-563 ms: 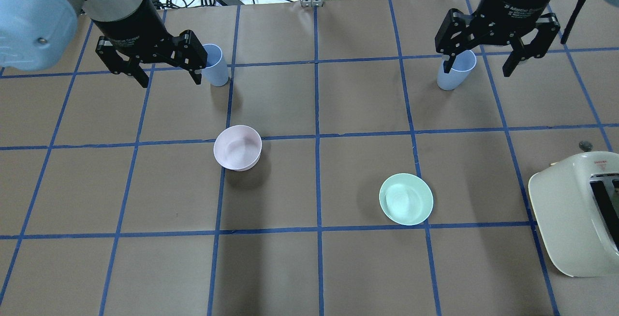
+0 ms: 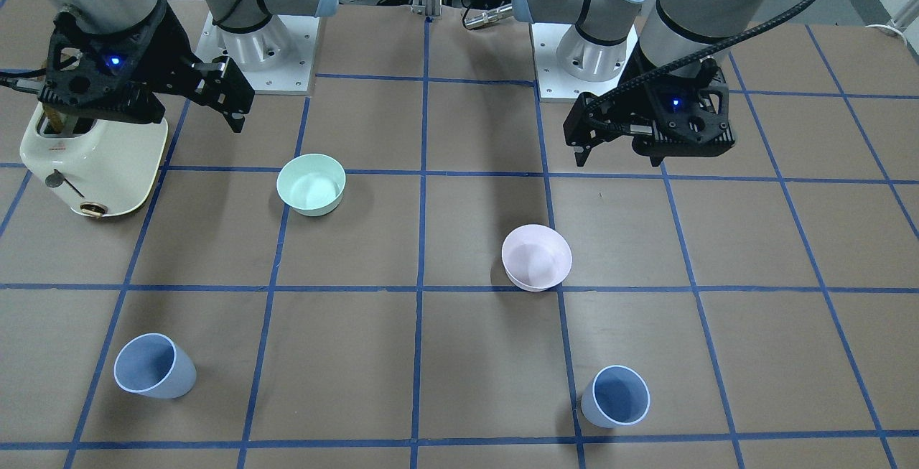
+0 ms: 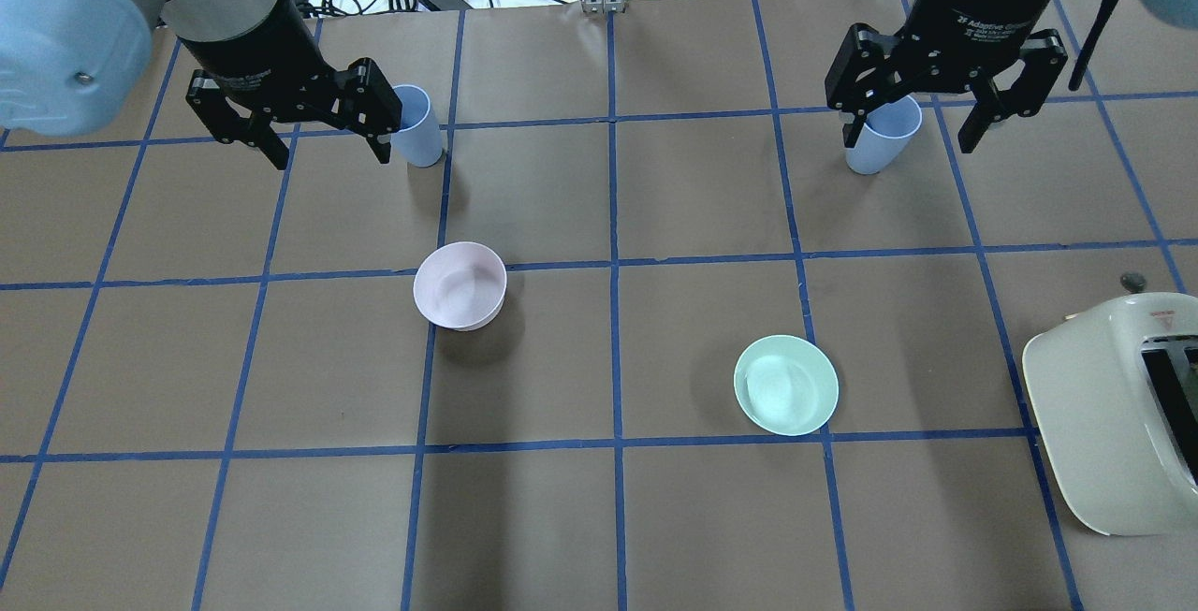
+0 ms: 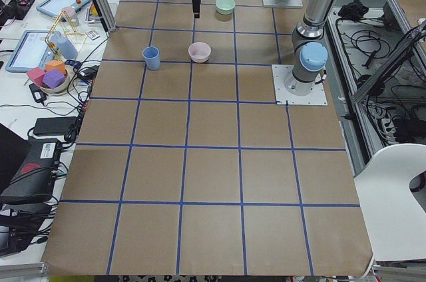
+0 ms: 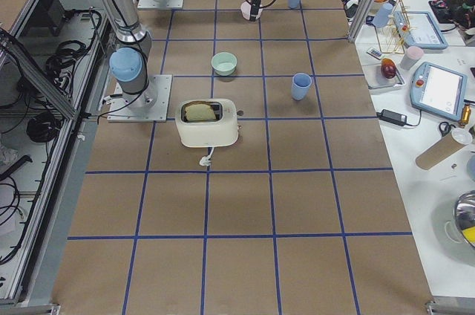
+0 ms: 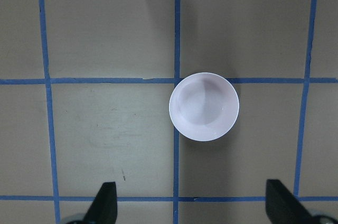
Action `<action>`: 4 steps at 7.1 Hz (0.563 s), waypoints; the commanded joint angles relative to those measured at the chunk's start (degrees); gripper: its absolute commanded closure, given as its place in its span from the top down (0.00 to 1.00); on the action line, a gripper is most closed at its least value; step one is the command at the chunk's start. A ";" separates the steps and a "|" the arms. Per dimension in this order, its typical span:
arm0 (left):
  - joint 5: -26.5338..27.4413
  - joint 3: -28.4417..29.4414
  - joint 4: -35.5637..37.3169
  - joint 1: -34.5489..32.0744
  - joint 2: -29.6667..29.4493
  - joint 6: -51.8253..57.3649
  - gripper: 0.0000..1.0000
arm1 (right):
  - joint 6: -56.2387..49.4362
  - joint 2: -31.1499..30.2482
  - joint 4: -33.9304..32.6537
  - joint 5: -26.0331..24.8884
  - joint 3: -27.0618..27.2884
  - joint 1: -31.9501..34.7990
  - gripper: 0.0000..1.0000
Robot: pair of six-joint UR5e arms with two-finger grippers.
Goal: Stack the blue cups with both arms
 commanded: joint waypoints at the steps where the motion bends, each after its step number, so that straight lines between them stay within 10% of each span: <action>1: -0.42 0.30 1.23 0.10 -0.34 -0.03 1.00 | -0.02 -0.04 0.00 -0.10 0.04 -0.03 1.00; 4: -0.86 2.23 11.11 0.28 -10.05 0.50 1.00 | -0.02 0.04 0.09 -0.27 0.22 -0.03 1.00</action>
